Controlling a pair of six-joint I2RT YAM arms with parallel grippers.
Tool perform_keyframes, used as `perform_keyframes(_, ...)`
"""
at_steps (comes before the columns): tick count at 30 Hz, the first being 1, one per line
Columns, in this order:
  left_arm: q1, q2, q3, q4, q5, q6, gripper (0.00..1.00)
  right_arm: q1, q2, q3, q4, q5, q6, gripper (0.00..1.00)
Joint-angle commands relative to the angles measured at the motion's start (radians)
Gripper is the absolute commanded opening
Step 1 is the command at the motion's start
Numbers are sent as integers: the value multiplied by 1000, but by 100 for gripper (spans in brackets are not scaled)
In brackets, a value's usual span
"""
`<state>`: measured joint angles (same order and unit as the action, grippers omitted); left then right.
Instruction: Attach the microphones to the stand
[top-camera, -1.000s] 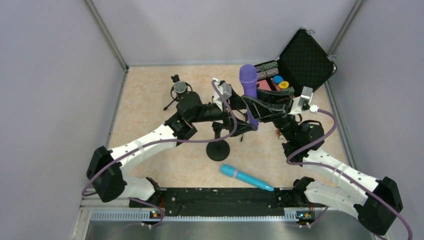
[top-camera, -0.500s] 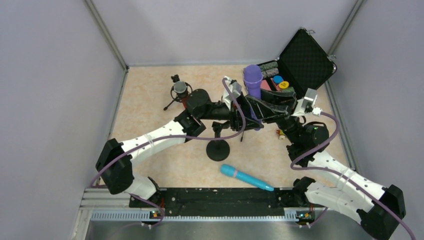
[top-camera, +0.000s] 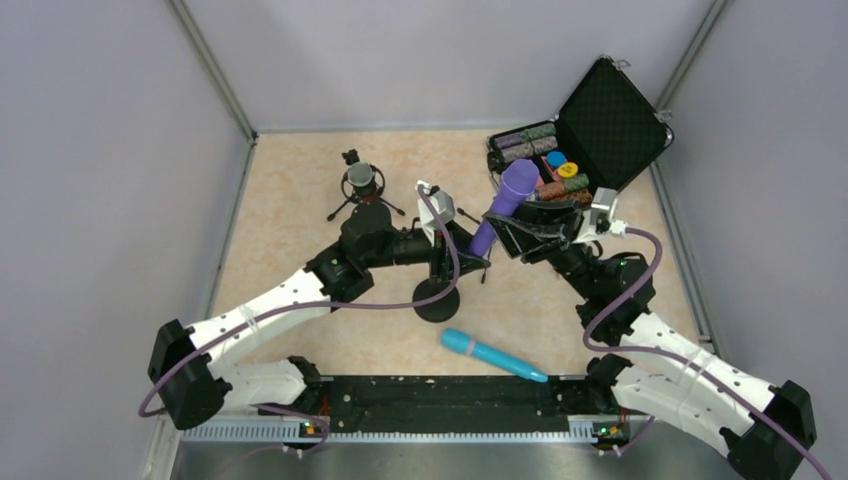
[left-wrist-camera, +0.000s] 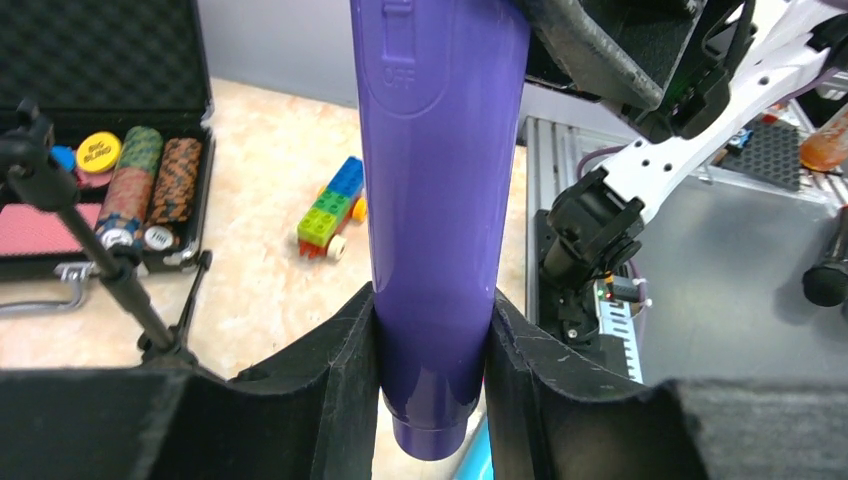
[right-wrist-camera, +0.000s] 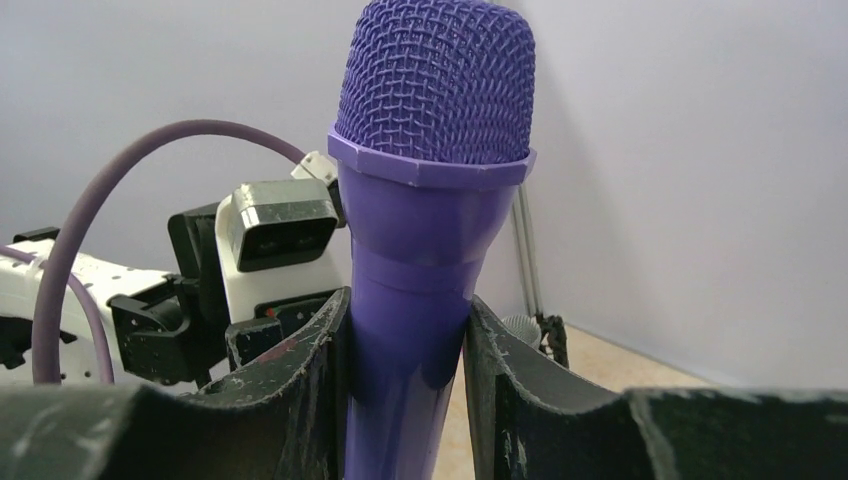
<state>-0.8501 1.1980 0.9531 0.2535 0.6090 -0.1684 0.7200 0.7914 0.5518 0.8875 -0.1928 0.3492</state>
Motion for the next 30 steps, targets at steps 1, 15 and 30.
perform_keyframes(1, 20, -107, -10, -15, -20, 0, 0, -12, -17, -16, -18, -11, -67, 0)
perform_keyframes(15, 25, -171, -55, -32, -67, 14, 23, -12, 5, -23, -47, -49, -36, 0)
perform_keyframes(30, 58, -266, -113, -60, -315, 88, 96, -12, -31, -10, -163, 66, -192, 0)
